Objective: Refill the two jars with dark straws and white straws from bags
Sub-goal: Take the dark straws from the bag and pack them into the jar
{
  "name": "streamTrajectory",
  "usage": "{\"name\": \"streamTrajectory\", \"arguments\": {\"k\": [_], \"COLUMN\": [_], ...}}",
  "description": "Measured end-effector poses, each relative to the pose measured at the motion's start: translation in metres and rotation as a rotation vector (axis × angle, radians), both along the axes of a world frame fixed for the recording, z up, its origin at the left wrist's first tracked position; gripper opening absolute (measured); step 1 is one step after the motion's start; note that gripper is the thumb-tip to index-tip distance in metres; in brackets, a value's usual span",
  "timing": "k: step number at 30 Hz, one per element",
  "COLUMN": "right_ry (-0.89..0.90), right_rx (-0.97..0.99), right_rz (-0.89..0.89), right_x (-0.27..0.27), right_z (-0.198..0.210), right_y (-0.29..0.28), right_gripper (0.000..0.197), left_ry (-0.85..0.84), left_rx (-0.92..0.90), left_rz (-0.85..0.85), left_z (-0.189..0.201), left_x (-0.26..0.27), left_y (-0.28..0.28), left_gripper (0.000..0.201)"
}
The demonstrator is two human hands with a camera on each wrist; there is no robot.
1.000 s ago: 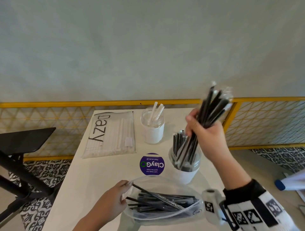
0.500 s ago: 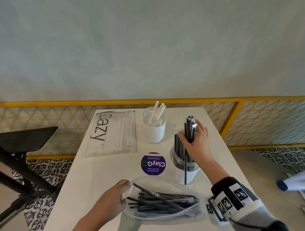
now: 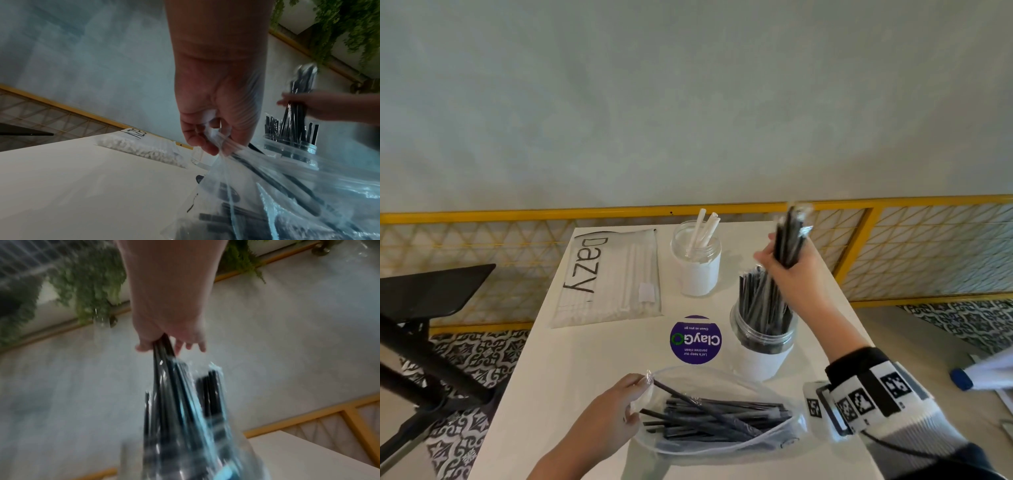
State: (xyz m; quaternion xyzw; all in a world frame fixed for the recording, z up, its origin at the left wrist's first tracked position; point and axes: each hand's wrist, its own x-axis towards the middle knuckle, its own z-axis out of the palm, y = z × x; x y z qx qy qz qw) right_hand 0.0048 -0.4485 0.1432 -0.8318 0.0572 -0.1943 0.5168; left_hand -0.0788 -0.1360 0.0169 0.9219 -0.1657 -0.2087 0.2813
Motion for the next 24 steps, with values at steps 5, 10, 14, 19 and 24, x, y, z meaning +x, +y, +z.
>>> {"name": "streamTrajectory", "arguments": {"k": [5, 10, 14, 19, 24], "right_ry": [0.232, -0.168, -0.195, 0.052, -0.522], "right_rx": [-0.382, -0.274, -0.728, -1.029, -0.653], "right_rz": [0.01, -0.017, 0.266, 0.183, 0.526], "right_x": [-0.003, -0.002, 0.008, 0.0, -0.06], "right_z": [-0.042, -0.024, -0.028, -0.046, -0.063], "right_y": [-0.001, 0.003, 0.01, 0.019, 0.076], "right_gripper": [0.075, 0.093, 0.047, 0.077, 0.023], "left_ry": [-0.012, -0.004, -0.011, -0.025, -0.029], "left_rx": [0.004, 0.009, 0.0, 0.005, 0.013], "left_rz": [0.002, 0.01, 0.009, 0.02, 0.046], "left_z": [-0.001, -0.001, -0.002, 0.0, 0.0], "left_x": [0.0, 0.001, 0.002, 0.001, 0.001], "left_y": [0.0, 0.0, 0.0, -0.001, -0.002], "left_gripper": [0.06, 0.06, 0.06, 0.06, 0.062]}}
